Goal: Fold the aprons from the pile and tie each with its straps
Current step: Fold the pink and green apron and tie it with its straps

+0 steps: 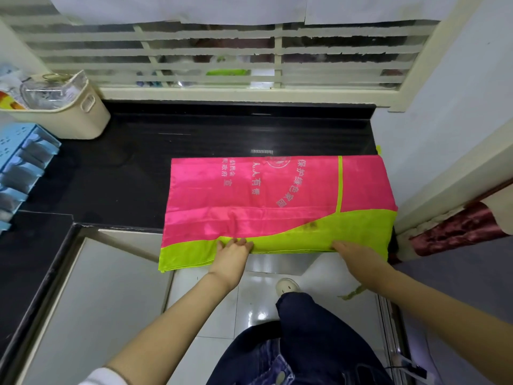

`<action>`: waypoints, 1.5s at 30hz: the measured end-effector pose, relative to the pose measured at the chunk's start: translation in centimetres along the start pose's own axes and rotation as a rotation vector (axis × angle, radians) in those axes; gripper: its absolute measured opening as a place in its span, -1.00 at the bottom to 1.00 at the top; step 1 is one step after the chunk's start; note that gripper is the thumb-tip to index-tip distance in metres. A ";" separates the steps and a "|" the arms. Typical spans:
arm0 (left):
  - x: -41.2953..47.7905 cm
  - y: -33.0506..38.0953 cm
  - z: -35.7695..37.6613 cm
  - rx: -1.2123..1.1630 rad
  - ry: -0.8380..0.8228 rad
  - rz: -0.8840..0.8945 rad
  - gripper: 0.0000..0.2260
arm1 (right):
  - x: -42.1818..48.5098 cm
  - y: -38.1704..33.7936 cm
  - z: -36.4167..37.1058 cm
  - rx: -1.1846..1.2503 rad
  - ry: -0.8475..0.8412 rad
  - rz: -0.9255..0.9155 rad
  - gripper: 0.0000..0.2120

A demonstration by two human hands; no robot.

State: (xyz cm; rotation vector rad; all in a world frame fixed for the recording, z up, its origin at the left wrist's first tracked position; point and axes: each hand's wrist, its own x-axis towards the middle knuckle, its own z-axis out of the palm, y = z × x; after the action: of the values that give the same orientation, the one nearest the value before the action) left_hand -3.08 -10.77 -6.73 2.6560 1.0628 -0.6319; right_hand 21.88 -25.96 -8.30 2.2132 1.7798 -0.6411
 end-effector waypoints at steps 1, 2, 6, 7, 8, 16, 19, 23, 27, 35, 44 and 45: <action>-0.1 -0.4 0.1 -0.030 0.001 -0.015 -0.42 | 0.0 0.3 0.0 -0.013 0.019 0.010 -0.63; -0.1 -0.9 0.0 -0.084 -0.008 -0.027 -0.46 | 0.0 0.6 -0.2 -0.016 0.078 -0.002 -0.67; 0.4 -2.2 -1.7 -0.327 -0.133 -0.017 -0.66 | -0.8 1.8 -1.8 0.003 0.123 -0.022 -0.76; 0.7 -2.2 -2.6 -0.334 -0.187 -0.003 -0.73 | -1.0 2.0 -2.6 -0.012 0.073 -0.022 -0.73; 1.1 -2.3 -3.5 -0.326 -0.246 0.012 -0.76 | -0.8 2.4 -3.3 -0.043 0.032 -0.044 -0.71; 7.2 -4.9 -10.4 -0.208 -0.501 0.138 -0.77 | 5.1 5.1 -11.5 0.005 -0.245 -0.011 -0.61; 9.9 -5.5 -11.5 -0.202 -0.367 0.094 -0.76 | 8.3 6.1 -13.7 0.010 -0.197 0.018 -0.65; 12.9 -6.5 -10.5 -0.204 -0.218 0.027 -0.77 | 12.3 7.5 -13.6 0.120 -0.103 -0.001 -0.83; 14.4 -6.7 -9.1 -0.101 -0.181 0.014 -0.71 | 15.1 8.4 -12.4 0.125 -0.110 -0.051 -0.97; 16.9 -7.2 -8.9 -0.054 -0.037 -0.100 -0.76 | 18.7 9.1 -12.7 0.030 -0.016 0.000 -0.77; 18.8 -7.2 -8.5 -0.050 -0.054 -0.165 -0.76 | 20.0 7.9 -11.5 -0.028 0.050 0.096 -0.76; 18.9 -7.1 -8.5 -0.043 -0.054 -0.169 -0.76 | 19.9 7.8 -11.4 -0.037 0.066 0.095 -0.76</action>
State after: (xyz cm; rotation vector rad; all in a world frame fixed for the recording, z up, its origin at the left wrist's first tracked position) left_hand 6.79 8.69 -8.23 2.5164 1.2805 -0.7001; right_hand 34.89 -5.57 -8.36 2.3035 1.6903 -0.5166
